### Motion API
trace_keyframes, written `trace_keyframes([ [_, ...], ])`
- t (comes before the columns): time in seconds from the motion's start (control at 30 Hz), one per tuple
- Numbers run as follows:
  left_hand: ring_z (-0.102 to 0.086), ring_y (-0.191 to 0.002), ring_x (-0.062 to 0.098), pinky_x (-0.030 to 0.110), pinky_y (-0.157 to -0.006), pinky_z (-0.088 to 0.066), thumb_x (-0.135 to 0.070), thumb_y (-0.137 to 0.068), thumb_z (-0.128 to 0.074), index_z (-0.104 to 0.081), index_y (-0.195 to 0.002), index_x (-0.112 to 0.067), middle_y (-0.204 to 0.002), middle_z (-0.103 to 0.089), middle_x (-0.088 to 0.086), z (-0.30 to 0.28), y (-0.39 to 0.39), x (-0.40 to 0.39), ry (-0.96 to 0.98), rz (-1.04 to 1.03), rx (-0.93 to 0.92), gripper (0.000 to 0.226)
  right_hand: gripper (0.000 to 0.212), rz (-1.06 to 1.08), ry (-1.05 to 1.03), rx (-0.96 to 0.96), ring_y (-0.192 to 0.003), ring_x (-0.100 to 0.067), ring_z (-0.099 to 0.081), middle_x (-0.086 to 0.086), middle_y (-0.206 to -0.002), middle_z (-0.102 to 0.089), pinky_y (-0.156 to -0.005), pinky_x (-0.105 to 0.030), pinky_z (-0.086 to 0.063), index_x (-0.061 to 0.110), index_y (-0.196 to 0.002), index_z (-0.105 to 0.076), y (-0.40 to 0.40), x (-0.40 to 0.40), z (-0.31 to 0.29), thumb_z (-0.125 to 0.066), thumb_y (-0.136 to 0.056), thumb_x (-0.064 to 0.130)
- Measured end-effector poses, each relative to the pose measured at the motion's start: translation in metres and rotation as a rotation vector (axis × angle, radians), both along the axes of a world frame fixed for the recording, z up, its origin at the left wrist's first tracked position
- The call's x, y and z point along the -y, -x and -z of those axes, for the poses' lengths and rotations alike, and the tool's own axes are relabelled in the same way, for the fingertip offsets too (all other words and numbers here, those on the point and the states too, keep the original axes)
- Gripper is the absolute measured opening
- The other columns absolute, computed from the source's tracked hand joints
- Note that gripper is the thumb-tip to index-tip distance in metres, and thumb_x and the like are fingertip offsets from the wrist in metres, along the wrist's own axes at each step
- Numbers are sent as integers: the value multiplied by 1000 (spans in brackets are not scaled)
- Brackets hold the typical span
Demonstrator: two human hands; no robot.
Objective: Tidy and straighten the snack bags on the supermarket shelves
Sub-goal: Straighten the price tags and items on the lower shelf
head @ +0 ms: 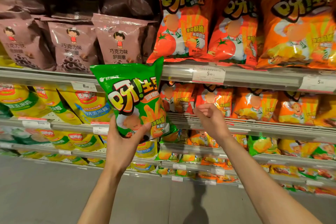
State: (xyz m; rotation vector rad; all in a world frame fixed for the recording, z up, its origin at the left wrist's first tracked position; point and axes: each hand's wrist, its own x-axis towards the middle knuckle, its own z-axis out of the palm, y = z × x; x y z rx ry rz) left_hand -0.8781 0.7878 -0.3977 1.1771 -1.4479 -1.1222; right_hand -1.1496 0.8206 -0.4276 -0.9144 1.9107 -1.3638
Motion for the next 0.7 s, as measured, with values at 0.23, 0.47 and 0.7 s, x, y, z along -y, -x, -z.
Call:
trace_keyframes([
  [0.23, -72, -96, 7, 26, -82, -59, -34, -71, -86, -59, -126, -25, -105, -76, -8, 6, 13, -24, -73, 58, -31, 62, 15, 111, 58, 118, -71, -7, -69, -20, -94, -73, -68, -19, -55, 5, -105, -68, -10, -88, -6, -68, -97, 18],
  [0.47, -73, -97, 10, 30, -81, -61, -41, -70, -91, -58, -126, -26, -108, -75, -4, 24, 47, -60, -133, 142, -20, 67, 12, 275, 63, 168, -72, -10, -71, -7, -86, -77, -82, -37, -57, 12, -103, -72, 14, -166, 1, -67, -98, 20],
  [0.7, -73, -98, 14, 44, -89, -60, -42, -70, -87, -60, -123, -31, -106, -76, -7, 21, 112, -106, -125, 223, -4, 61, 8, 333, 122, 155, -78, -14, -69, 0, -81, -77, -83, -33, -56, 17, -99, -74, 68, -225, -1, -68, -97, 22],
])
